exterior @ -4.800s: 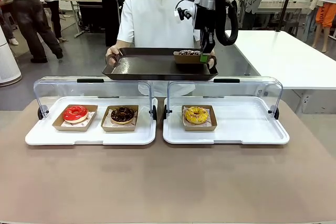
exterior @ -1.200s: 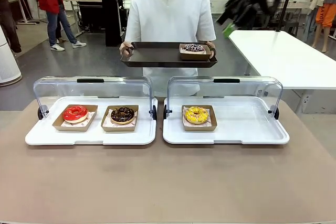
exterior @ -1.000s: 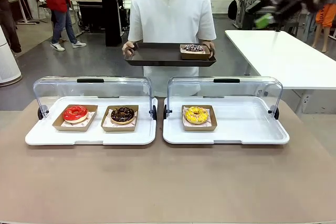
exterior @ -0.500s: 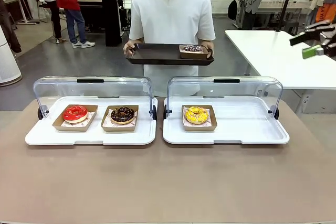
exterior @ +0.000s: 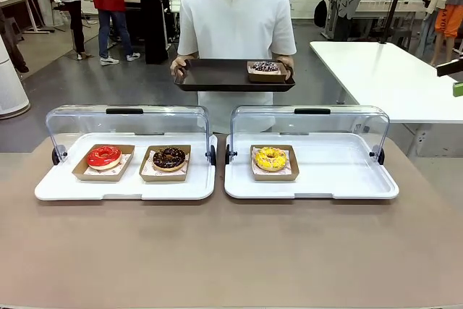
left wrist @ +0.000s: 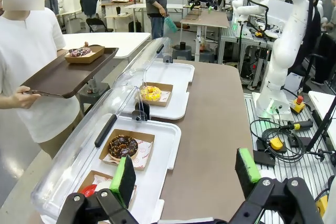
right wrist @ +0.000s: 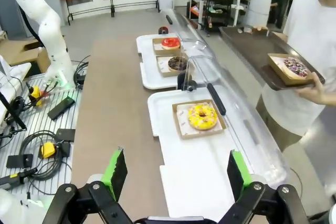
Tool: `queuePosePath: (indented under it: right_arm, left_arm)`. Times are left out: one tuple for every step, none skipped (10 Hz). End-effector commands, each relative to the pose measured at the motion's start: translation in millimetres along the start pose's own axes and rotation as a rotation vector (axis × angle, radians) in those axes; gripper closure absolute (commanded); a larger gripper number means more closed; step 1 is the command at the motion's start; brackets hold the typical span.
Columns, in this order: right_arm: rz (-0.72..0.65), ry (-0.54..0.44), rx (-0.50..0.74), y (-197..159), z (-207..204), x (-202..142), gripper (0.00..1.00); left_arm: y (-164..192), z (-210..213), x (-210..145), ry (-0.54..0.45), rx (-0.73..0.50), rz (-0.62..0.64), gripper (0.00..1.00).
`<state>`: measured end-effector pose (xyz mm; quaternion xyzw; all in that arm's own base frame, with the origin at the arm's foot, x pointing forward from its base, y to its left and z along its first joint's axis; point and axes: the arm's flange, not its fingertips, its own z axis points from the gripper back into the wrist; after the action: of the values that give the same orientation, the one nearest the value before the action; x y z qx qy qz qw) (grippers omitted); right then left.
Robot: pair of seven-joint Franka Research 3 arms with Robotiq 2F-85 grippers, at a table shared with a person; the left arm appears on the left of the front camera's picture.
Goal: Provide the desired donut to the person.
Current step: Pick up and lift the Paper togo box containing the Donut pointed at by the person.
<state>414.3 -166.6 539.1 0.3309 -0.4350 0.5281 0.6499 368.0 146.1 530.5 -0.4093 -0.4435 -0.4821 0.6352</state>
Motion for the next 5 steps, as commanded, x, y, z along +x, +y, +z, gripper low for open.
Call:
queuePosePath:
  right_arm:
    - [0.009,-0.002,0.032,-15.6,2.8,1.7,0.0]
    - [0.005,0.0,0.038,-19.3,2.8,2.1,0.0]
    - [0.006,0.0,0.055,-22.1,2.7,1.7,0.0]
    - [0.006,0.002,0.061,-23.0,2.5,1.3,0.0]
    - [0.0,0.008,0.026,-16.8,0.9,0.6,0.0]
  left_arm:
    - [-1.7,1.0,0.5,-0.012,-0.003,-0.006,0.0]
    - [-1.7,1.0,0.5,-0.012,-0.003,-0.006,0.0]
    - [-1.7,1.0,0.5,-0.012,-0.003,-0.006,0.0]
    - [-1.7,1.0,0.5,-0.012,-0.003,-0.006,0.0]
    - [-1.7,1.0,0.5,-0.012,-0.003,-0.006,0.0]
